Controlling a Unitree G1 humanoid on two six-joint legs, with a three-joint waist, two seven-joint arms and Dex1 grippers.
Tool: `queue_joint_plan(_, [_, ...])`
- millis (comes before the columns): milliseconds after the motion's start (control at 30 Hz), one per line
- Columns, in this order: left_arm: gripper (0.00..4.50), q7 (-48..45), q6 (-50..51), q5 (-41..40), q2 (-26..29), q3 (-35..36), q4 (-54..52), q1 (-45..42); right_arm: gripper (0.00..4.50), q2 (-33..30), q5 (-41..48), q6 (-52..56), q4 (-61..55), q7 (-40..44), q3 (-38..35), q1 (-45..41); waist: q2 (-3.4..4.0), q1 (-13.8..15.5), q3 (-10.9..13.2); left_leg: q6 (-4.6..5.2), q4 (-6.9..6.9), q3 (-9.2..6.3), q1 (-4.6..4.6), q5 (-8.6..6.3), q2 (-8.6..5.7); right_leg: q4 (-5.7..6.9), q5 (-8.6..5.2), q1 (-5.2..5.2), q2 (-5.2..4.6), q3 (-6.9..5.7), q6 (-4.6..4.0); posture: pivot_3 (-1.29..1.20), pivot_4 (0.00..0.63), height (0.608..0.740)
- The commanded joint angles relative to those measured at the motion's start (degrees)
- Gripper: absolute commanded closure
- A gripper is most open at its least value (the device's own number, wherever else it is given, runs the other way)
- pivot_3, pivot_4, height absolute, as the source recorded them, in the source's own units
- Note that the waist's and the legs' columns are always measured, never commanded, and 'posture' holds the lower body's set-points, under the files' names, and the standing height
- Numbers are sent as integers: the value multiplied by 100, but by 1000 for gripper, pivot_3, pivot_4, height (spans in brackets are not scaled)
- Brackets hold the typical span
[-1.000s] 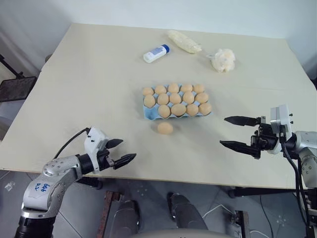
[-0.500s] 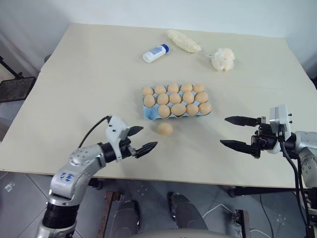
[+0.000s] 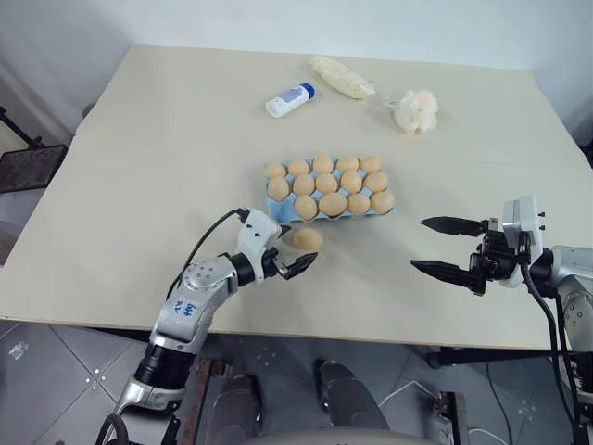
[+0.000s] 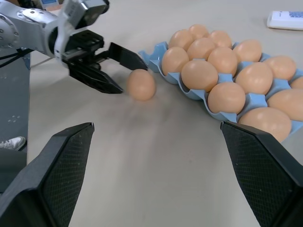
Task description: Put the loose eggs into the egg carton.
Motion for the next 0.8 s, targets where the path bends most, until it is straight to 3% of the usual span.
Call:
queue_joint_plan(33, [27, 29, -284, 186, -150, -104, 182, -184, 0, -85, 65, -27, -163, -26, -185, 37, 0, 7, 0, 0, 0, 0, 0, 0, -1, 0, 0, 0, 0, 0, 1, 0, 150, 740])
queue_joint_plan(200, [27, -21, -435, 311, -302, -192, 467, -330, 0, -89, 58, -22, -162, -61, -178, 38, 0, -2, 0, 0, -1, 0, -1, 0, -1, 2, 1, -1, 0, 1, 4, 0, 150, 740])
queue_joint_plan(300, [626, 63, -370, 389, -396, -196, 543, -385, 0, -92, 54, -31, -165, -84, -184, 48, 0, 3, 0, 0, 4, -2, 0, 0, -1, 9, 2, -1, 3, 0, 5, 0, 150, 740])
queue_joint_plan(433, [1931, 10, -281, 381, -411, -162, 373, -333, 0, -97, 49, -40, -166, -102, -196, 79, 0, -5, 0, 1, 8, 0, 0, 0, -1, 12, 3, 0, 3, 3, 7, 0, 150, 740])
queue_joint_plan(500, [2364, -20, -202, 345, -387, -136, 213, -302, 0, -102, 47, -44, -167, -108, -199, 92, 0, -3, 0, 1, 8, -1, 0, 1, 0, 13, 3, -1, 3, 2, 8, 0, 150, 740])
queue_joint_plan(800, [2487, 363, 299, -37, -412, 518, -1032, -331, 0, -86, 45, -88, -123, -106, -203, 88, 1, 2, 0, 2, 10, -1, 2, 1, 1, 22, 2, 0, 3, 2, 9, 0, 150, 740])
